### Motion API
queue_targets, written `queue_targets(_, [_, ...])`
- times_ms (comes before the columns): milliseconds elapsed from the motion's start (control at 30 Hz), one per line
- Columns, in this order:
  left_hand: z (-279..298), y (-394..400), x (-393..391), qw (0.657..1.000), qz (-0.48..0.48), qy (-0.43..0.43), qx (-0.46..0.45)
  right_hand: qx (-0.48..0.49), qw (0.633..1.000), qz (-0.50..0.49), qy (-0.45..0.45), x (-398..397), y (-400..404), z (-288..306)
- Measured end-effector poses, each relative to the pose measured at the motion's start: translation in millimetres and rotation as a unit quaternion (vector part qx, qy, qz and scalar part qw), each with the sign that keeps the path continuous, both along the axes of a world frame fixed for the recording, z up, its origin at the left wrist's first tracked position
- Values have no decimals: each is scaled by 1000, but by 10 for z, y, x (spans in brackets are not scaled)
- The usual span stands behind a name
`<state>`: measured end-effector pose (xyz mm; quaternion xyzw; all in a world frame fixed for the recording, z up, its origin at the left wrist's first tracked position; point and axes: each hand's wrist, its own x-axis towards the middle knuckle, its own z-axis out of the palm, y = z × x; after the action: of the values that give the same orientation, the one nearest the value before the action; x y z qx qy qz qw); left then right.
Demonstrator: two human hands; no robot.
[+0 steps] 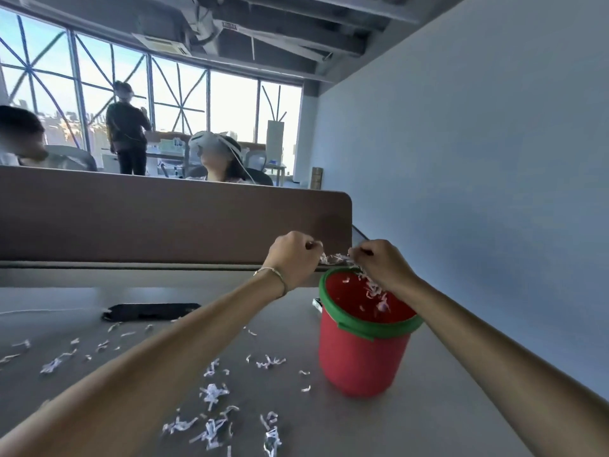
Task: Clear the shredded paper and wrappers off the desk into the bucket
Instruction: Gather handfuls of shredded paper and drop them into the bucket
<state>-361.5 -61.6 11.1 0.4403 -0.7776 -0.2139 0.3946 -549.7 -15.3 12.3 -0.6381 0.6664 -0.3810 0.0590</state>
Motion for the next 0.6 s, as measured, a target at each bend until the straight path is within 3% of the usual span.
queue_targets(500, [22,36,-678,999,-41,7,1,47,995,19,-81,-498,301,-33])
queue_targets(600, [3,13,-774,999,-35,14,2,49,997,9,-65,-559,353,-12])
